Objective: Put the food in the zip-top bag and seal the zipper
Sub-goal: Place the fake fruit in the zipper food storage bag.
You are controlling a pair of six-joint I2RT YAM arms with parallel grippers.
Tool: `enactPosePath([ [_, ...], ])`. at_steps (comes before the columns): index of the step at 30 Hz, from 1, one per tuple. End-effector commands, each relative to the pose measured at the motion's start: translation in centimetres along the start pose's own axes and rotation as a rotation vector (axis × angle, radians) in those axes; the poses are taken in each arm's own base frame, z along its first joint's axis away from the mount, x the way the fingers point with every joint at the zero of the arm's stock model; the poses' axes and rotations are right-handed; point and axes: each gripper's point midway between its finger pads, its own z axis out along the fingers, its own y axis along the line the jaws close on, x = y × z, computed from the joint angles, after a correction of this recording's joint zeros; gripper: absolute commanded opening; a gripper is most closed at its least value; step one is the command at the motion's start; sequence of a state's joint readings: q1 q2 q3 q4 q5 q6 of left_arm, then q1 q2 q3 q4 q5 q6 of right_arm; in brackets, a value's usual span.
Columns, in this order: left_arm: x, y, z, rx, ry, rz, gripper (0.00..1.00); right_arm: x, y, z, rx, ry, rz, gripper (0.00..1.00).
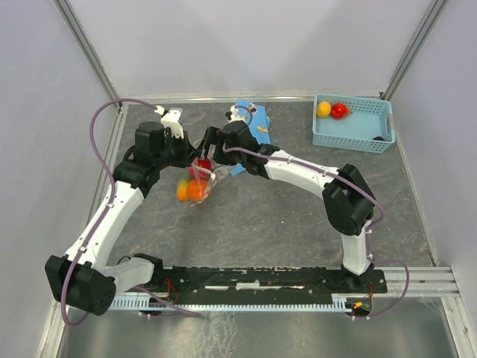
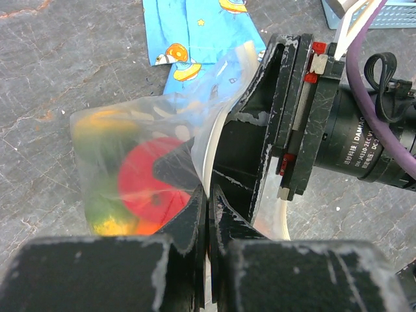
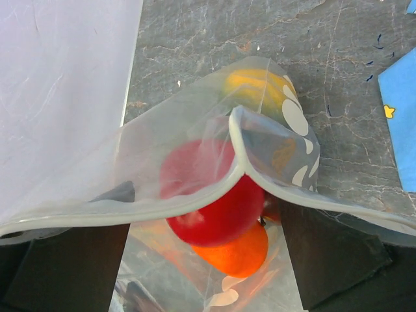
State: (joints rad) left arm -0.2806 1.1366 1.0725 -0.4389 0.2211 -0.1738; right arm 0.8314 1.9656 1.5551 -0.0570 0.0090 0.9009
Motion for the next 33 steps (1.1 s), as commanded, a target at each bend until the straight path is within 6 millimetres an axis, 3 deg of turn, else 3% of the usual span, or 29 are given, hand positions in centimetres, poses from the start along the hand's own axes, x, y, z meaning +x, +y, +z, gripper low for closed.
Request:
enactPosePath([
  [1,-1.7,-0.7,-0.2,0.035,-0.063,-0.035,0.03,-2.4,3.2,-0.2,-0.078,-0.07,0.068,0.98],
  [8,-1.7,-0.4,-0.2,0.022,-0.065,-0.038,0.03,-3.2,4.1,-2.1,-0.104,-0.085,0.006,0.98],
  [17,-1.9,-0.1,-0.3,0.005,-0.072,-0.043,0.03,-4.3,3.3,-6.6,-0.059,-0.073,-0.275,0.92],
  [26,-2.0,0.0,-0.3,0.006,-0.076,-0.046,0.03,-6.0,-2.2,-8.9,0.135,-0.087,-0.45,0.84],
  [33,-2.1,-0.2,-0.5,0.018,-0.084,-0.044,0.03,-6.2,-5.8,-7.1,0.235,-0.045,-0.504,0.78],
])
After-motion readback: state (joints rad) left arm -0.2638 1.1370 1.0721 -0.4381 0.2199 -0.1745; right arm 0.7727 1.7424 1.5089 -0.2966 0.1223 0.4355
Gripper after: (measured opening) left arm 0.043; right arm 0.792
